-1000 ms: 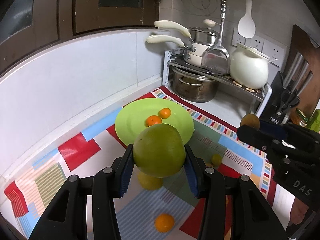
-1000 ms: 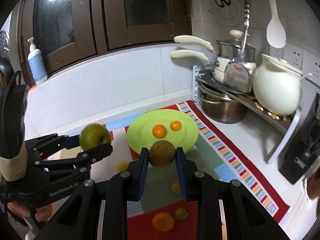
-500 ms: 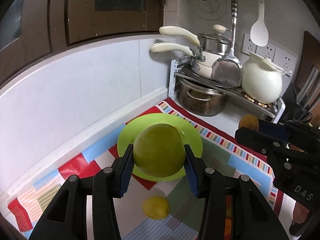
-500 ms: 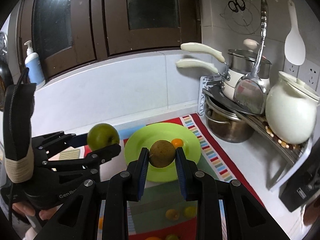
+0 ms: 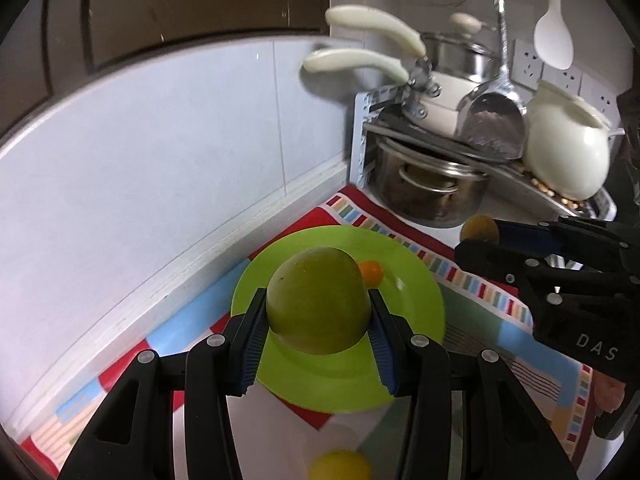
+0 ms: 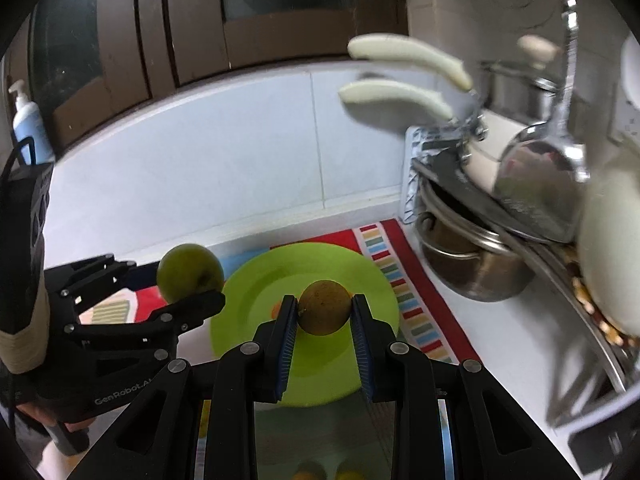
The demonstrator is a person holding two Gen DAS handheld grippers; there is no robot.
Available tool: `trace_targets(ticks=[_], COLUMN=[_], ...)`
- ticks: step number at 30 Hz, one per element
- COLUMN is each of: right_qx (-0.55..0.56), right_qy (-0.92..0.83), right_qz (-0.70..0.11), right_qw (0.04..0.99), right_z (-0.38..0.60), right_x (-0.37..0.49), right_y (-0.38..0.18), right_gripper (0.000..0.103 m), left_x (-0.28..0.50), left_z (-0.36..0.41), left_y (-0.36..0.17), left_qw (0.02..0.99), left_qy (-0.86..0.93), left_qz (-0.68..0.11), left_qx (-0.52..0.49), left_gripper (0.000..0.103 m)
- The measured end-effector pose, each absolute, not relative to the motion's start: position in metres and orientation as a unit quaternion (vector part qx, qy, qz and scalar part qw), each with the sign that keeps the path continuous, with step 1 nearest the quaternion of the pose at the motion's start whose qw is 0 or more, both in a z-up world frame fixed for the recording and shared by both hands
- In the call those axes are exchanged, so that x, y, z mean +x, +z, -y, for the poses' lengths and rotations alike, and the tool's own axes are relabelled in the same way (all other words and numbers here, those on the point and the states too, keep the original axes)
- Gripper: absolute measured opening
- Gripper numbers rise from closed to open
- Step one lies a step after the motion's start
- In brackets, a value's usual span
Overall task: Organize fruits
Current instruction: 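Carry both fruits onto the green plate and open both tools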
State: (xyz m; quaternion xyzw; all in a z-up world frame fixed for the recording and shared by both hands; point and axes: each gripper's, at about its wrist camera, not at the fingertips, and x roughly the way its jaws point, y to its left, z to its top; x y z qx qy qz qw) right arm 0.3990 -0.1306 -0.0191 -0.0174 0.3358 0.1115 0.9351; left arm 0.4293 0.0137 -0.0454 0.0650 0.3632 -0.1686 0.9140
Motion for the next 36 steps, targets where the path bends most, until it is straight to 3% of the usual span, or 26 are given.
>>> trace_targets(ticks=[22,24,26,33,36], right_qx=[-0.037,-0.039,-0.040,-0.036,-0.034], right_qy=[0.140,0.141,0.136,0.112,0.101], right_qz=[-0.393,-0.395,-0.393,-0.371,-0.358], right_qw=[0.908,0.907,0.908,0.921,0.928], right_z=[0.110,0.110,0.110,0.119,0.123], right_x=[0.510,0.512,0.511,0.493,0.477], right_y=[-0.092,-0.094,-0.092,-0.076,-0.064], right_gripper=[0.028,0.036,0.047,0.047,0.053], left_x=[0.514,0.511,0.508,0.491,0.476], left_z=[-0.011,-0.012,-0.013,-0.026,-0.031], left_y=[-0.119,-0.117,-0.113,-0.091,-0.075], left_qw=[0.882,0.888,0.893,0.902,0.911], left_qy=[-0.202,-0.195,-0.188,-0.167,-0.152], left_qz=[-0.415,-0.405,-0.394,-0.387,-0.374], left_qx=[0.098,0.101,0.105,0.093,0.084], left_gripper=[0.047,0.050,0.063,0.066,0.070])
